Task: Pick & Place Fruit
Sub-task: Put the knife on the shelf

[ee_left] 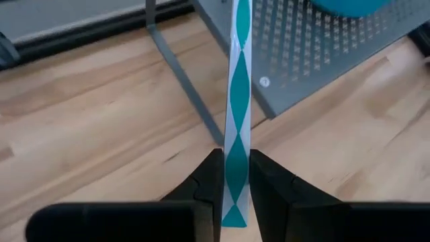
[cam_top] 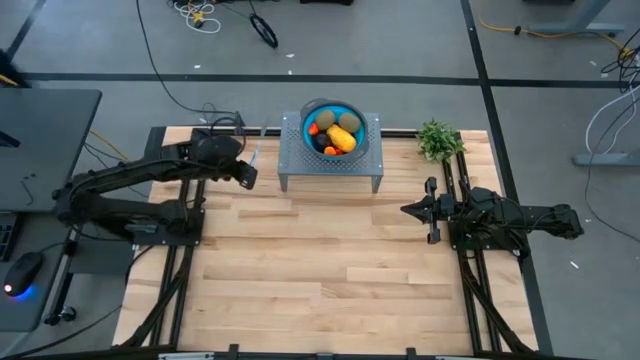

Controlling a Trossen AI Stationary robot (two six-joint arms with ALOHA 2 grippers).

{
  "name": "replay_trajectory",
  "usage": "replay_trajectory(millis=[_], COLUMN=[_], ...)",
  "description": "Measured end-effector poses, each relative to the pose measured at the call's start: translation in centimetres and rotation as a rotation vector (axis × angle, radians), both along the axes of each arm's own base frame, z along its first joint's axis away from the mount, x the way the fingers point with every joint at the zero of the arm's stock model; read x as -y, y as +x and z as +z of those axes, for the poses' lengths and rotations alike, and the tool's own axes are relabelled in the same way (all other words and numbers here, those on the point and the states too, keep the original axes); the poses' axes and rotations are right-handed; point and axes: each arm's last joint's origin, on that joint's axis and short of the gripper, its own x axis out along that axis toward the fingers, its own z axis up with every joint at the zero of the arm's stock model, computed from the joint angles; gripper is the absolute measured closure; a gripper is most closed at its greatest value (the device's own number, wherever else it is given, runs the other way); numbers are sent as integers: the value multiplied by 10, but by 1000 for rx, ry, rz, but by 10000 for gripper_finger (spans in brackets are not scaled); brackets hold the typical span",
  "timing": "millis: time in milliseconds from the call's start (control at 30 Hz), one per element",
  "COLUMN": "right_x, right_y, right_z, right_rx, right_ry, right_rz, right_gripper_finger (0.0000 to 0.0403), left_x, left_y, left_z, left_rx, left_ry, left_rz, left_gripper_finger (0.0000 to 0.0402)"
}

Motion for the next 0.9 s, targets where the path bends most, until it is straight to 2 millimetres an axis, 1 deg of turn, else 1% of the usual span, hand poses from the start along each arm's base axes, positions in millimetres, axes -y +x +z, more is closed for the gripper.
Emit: replay_trajectory(millis=[167, 433, 500, 733, 900], right_x=[0, 0, 0, 0, 0], right_y=[0, 0, 0, 0, 0], right_z=[0, 0, 0, 0, 0], right_rx=[0, 0, 0, 0, 0], right_ry=[0, 0, 0, 0, 0], right_rz=[-1, -1, -1, -1, 0], right_gripper_finger=[396, 396, 396, 396, 396], left_x=[-4, -9, -11, -24, -33], left_y=[11, 28, 32, 42, 56], left_z=[-6, -13, -11, 8, 15], left_rx=[1, 63, 71, 156, 179], left_ry=[-34, -120, -138, -177, -226], left_rz=[20, 88, 110, 213, 202], left_gripper_finger=[341, 337, 337, 339, 339])
